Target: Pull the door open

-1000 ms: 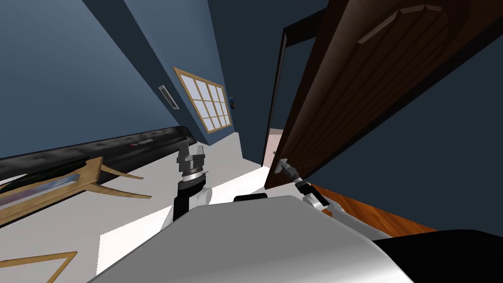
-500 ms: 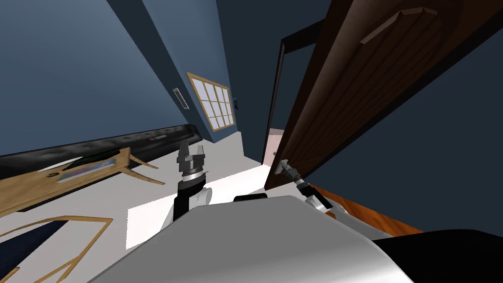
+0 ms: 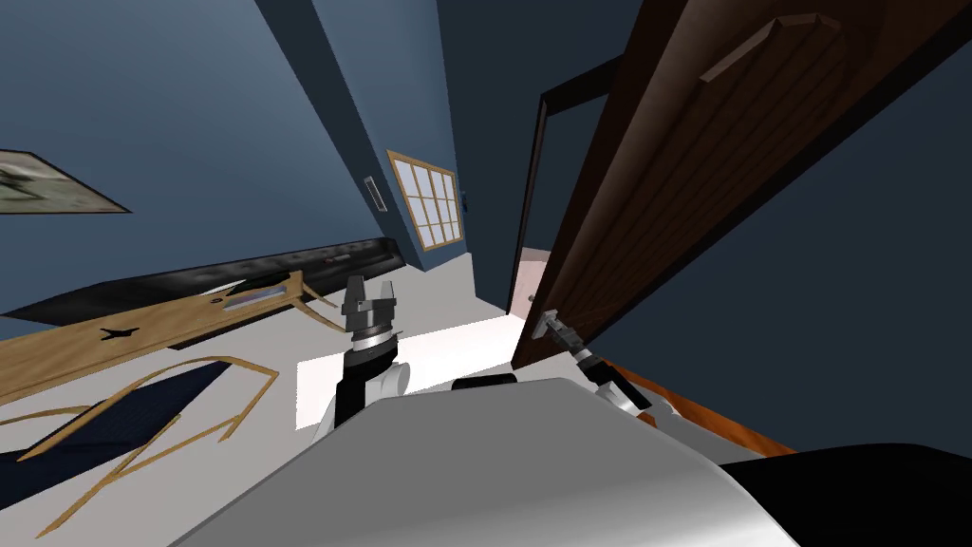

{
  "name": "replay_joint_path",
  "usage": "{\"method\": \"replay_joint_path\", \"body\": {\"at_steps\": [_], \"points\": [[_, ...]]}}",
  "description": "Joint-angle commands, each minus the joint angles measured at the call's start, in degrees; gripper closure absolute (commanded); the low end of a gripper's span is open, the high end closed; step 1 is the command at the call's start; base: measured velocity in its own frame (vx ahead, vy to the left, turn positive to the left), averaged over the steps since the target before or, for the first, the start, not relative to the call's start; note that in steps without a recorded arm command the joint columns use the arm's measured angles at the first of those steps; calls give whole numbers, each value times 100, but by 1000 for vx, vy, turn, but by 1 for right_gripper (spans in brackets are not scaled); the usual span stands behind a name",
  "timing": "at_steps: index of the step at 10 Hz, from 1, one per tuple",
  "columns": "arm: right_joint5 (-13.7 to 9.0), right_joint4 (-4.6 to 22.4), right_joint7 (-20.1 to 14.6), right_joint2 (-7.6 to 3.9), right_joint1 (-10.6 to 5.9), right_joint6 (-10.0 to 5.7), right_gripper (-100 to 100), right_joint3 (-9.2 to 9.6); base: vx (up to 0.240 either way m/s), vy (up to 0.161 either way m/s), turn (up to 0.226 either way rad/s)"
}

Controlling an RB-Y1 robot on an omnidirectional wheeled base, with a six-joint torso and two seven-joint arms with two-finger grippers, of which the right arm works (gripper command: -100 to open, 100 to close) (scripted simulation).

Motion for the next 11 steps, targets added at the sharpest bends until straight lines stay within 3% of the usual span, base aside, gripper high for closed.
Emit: {"method": "replay_joint_path", "body": {"at_steps": [1,11], "points": [[20,10,-75,-76,5,-112,100,42,-206,-83,118],[205,234,-402,-259,-60,-453,100,303,-172,-86,119]]}}
